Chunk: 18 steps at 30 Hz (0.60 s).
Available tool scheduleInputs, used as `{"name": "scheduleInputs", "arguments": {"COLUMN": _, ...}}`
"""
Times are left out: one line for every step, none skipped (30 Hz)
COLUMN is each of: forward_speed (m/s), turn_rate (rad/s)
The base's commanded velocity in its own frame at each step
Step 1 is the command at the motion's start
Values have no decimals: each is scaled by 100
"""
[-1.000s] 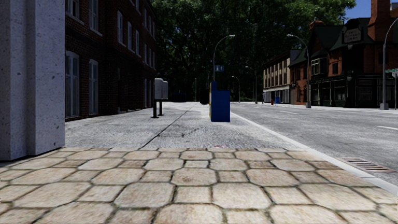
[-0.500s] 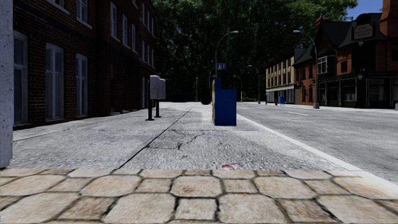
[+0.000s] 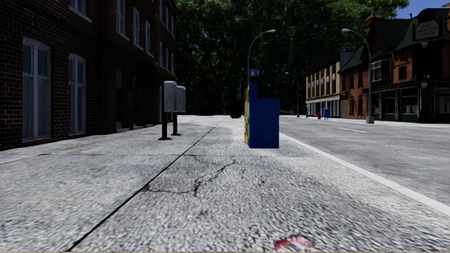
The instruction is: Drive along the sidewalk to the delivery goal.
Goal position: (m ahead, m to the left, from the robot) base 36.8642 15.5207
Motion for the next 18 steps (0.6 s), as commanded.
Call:
{"name": "scheduleInputs", "arguments": {"forward_speed": 200, "turn_rate": 25}}
{"name": "scheduleInputs", "arguments": {"forward_speed": 200, "turn_rate": 25}}
{"name": "scheduleInputs", "arguments": {"forward_speed": 200, "turn_rate": 25}}
{"name": "scheduleInputs", "arguments": {"forward_speed": 200, "turn_rate": 25}}
{"name": "scheduleInputs", "arguments": {"forward_speed": 200, "turn_rate": 25}}
{"name": "scheduleInputs", "arguments": {"forward_speed": 200, "turn_rate": 25}}
{"name": "scheduleInputs", "arguments": {"forward_speed": 200, "turn_rate": 25}}
{"name": "scheduleInputs", "arguments": {"forward_speed": 200, "turn_rate": 25}}
{"name": "scheduleInputs", "arguments": {"forward_speed": 200, "turn_rate": 25}}
{"name": "scheduleInputs", "arguments": {"forward_speed": 200, "turn_rate": 25}}
{"name": "scheduleInputs", "arguments": {"forward_speed": 200, "turn_rate": 25}}
{"name": "scheduleInputs", "arguments": {"forward_speed": 200, "turn_rate": 25}}
{"name": "scheduleInputs", "arguments": {"forward_speed": 200, "turn_rate": 25}}
{"name": "scheduleInputs", "arguments": {"forward_speed": 200, "turn_rate": 25}}
{"name": "scheduleInputs", "arguments": {"forward_speed": 200, "turn_rate": 18}}
{"name": "scheduleInputs", "arguments": {"forward_speed": 200, "turn_rate": 5}}
{"name": "scheduleInputs", "arguments": {"forward_speed": 200, "turn_rate": 0}}
{"name": "scheduleInputs", "arguments": {"forward_speed": 200, "turn_rate": 0}}
